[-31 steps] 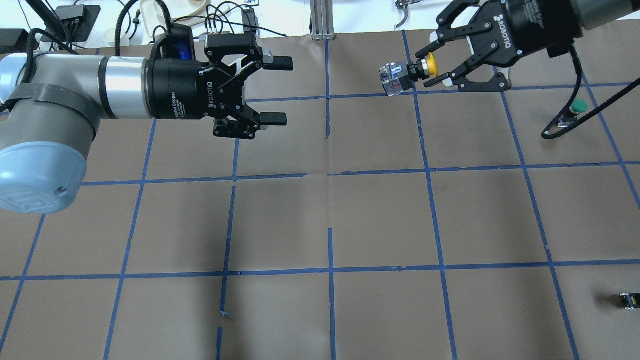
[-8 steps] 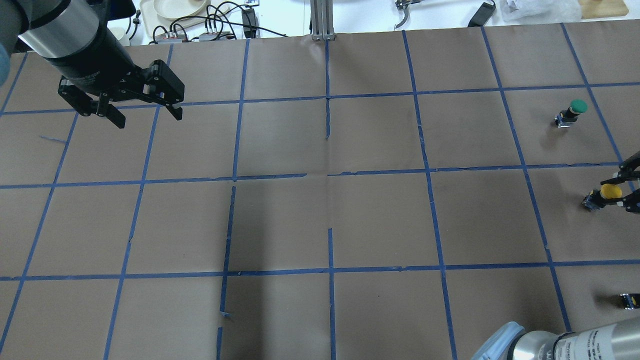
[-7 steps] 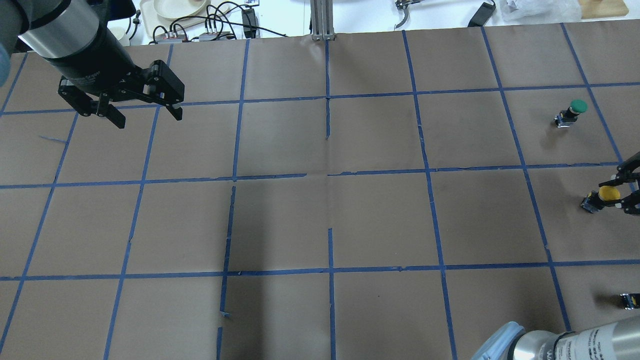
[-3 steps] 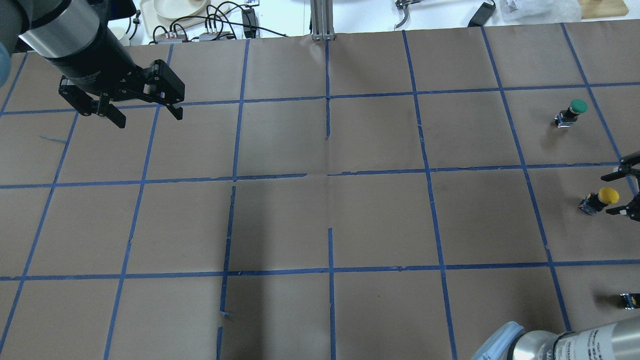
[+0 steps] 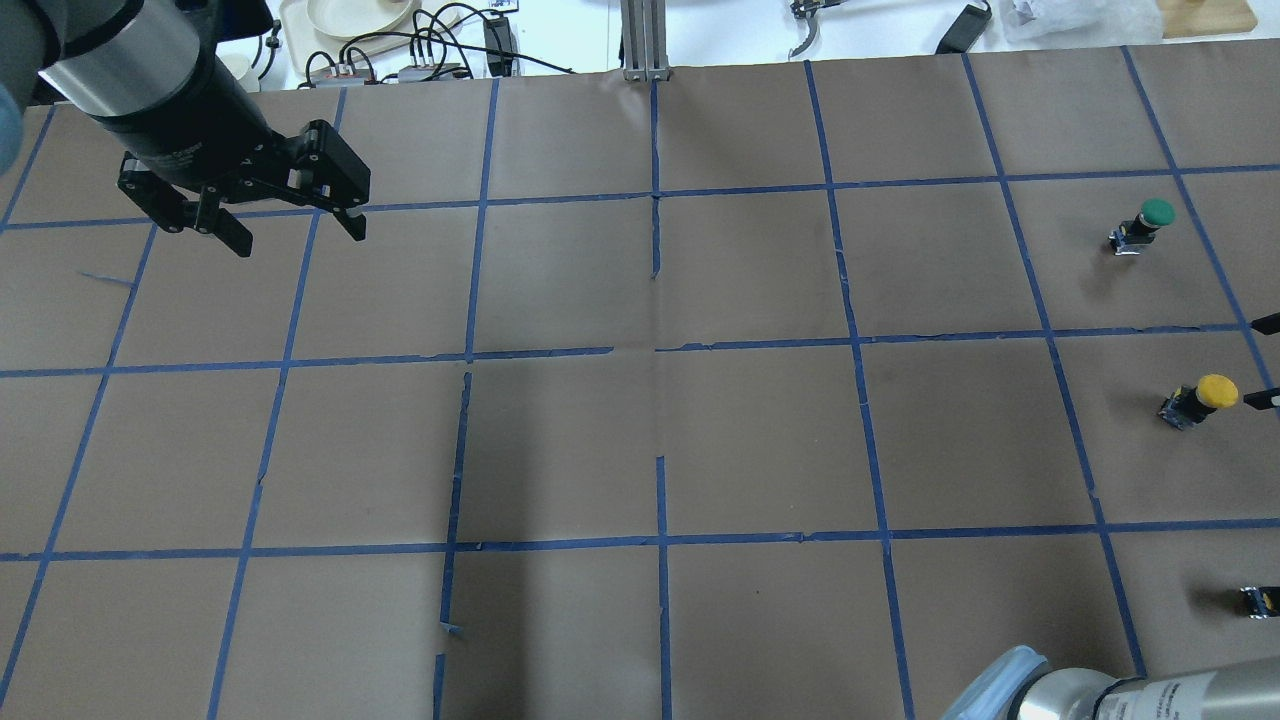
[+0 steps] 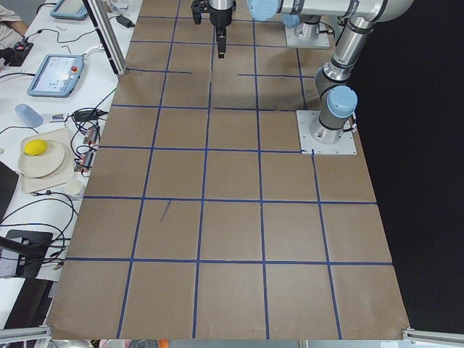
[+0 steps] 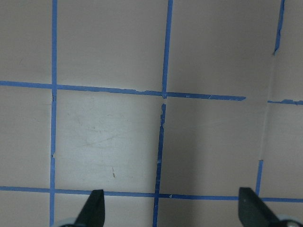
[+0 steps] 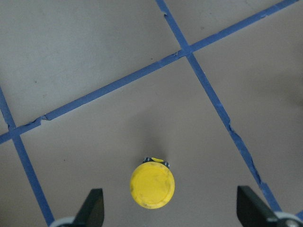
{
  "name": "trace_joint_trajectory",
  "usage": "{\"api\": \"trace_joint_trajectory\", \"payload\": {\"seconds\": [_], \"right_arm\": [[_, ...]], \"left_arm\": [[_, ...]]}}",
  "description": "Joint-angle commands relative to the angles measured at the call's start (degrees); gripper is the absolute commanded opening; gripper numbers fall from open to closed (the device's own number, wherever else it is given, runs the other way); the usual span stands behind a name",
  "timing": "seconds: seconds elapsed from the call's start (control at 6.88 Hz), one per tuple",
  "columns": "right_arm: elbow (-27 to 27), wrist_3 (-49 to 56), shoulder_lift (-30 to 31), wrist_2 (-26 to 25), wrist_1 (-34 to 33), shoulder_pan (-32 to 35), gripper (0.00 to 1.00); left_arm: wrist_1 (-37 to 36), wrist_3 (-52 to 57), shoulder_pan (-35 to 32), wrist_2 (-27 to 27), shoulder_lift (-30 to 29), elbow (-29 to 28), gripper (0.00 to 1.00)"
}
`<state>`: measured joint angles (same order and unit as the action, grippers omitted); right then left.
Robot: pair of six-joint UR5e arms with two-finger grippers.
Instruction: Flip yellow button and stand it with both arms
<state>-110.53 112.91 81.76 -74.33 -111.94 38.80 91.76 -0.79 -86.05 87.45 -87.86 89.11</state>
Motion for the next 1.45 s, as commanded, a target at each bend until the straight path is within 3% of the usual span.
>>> {"api": "trace_joint_trajectory", "payload": {"seconds": [0.0, 0.29, 0.58, 1.02, 1.31], "right_arm": [[2.6, -20.1, 7.6, -4.8, 6.5, 4.8, 1.0], [4.2, -46.7, 16.1, -6.7, 16.5, 13.4, 1.0], [5.3, -77.1, 21.0, -7.8, 22.4, 23.5, 1.0], [10.3, -113.9, 17.9, -8.4, 22.9, 40.0, 1.0], [17.7, -121.5, 11.8, -14.0, 24.3, 48.9, 1.0]], "left_arm": [[0.0, 0.0, 0.0, 0.0, 0.1, 0.0, 1.0], [0.0, 0.0, 0.0, 0.0, 0.1, 0.0, 1.0], [0.0, 0.0, 0.0, 0.1, 0.1, 0.0, 1.0], [0.0, 0.0, 0.1, 0.1, 0.1, 0.0, 1.0], [0.0, 0.0, 0.0, 0.1, 0.1, 0.0, 1.0]]}}
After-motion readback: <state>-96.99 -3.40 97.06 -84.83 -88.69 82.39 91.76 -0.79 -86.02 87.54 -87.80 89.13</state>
